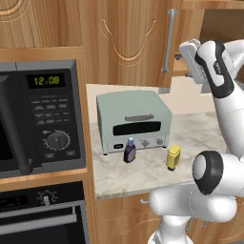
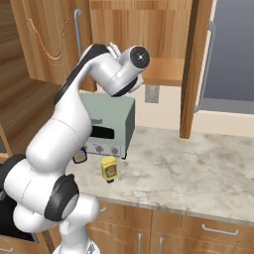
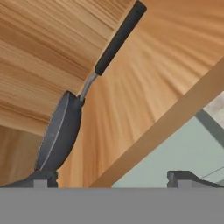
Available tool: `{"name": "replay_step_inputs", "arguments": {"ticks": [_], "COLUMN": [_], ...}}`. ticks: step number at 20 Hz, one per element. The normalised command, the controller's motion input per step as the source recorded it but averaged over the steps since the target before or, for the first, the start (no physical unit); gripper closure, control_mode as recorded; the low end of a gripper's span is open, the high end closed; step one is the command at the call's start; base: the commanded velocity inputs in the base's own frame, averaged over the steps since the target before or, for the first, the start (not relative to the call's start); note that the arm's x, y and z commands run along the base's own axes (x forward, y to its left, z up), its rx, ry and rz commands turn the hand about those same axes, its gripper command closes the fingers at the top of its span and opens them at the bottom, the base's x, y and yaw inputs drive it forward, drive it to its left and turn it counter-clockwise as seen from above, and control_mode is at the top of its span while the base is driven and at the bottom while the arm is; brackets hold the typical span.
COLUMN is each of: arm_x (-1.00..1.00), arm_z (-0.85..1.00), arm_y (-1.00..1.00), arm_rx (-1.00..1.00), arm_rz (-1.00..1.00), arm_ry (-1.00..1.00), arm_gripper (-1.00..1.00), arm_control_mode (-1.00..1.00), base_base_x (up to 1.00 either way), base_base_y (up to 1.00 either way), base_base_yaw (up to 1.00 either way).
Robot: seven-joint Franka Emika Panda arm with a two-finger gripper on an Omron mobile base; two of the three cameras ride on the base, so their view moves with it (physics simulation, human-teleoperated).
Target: Pick the pan from the cabinet and place it on the stove. Then turn on the stove burner for the pan.
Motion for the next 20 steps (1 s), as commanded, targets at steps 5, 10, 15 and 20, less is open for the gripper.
{"name": "replay_step_inputs", "arguments": {"ticks": [5, 10, 15, 20], "arm_x": [0.34, 0.23, 0.20, -0.22], "arm_z": [0.00, 0.00, 0.00, 0.00], "arm_y": [0.04, 0.31, 0.46, 0.40], "arm_rx": [0.07, 0.05, 0.00, 0.00], "arm_rz": [0.04, 0.09, 0.08, 0.09], "arm_ry": [0.00, 0.02, 0.06, 0.01], "arm_gripper": [-1.00, -1.00, -1.00, -1.00], "arm_control_mode": [-1.00, -1.00, -1.00, -1.00], "base_base_x": [0.00, 0.00, 0.00, 0.00], "base_base_y": [0.00, 0.00, 0.00, 0.00], "base_base_yaw": [0.00, 0.00, 0.00, 0.00]}}
